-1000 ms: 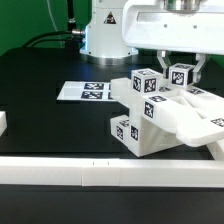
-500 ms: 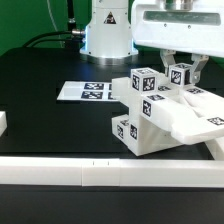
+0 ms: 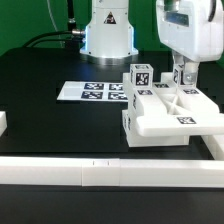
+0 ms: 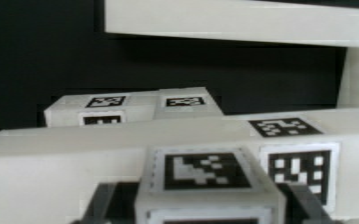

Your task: Assemble chair

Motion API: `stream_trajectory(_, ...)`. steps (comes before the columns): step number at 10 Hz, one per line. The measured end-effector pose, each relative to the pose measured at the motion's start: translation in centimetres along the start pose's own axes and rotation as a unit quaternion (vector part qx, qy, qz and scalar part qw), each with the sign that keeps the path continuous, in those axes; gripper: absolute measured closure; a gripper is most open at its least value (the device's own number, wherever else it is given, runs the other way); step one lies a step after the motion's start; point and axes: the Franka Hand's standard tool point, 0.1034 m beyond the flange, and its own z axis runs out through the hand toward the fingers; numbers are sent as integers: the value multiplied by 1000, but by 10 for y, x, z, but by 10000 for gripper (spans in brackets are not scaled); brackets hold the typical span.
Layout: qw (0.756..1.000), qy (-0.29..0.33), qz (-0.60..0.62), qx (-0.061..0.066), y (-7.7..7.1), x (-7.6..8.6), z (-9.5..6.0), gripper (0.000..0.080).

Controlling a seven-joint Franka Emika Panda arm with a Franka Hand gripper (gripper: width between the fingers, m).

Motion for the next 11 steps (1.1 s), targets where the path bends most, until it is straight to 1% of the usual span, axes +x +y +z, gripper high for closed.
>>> stream_trajectory(2, 996, -4, 85, 0, 0, -2, 1, 532)
stream_trajectory(3, 995, -4, 101, 0, 0, -2, 1, 532)
stream_trajectory(4, 994, -5, 107, 0, 1, -3, 2, 456)
stream_trajectory(5, 995, -5, 98, 0, 1, -3, 2, 321)
stream_trajectory(6, 997, -8, 81, -3, 1, -4, -1, 321)
stream_trajectory(7, 997, -13, 73, -3, 0, -7, -7, 190)
stream_trajectory(8, 997, -17, 70, 4, -3, -11, -16, 157)
stream_trajectory(11, 998, -25, 61, 15, -10, -17, -29, 151)
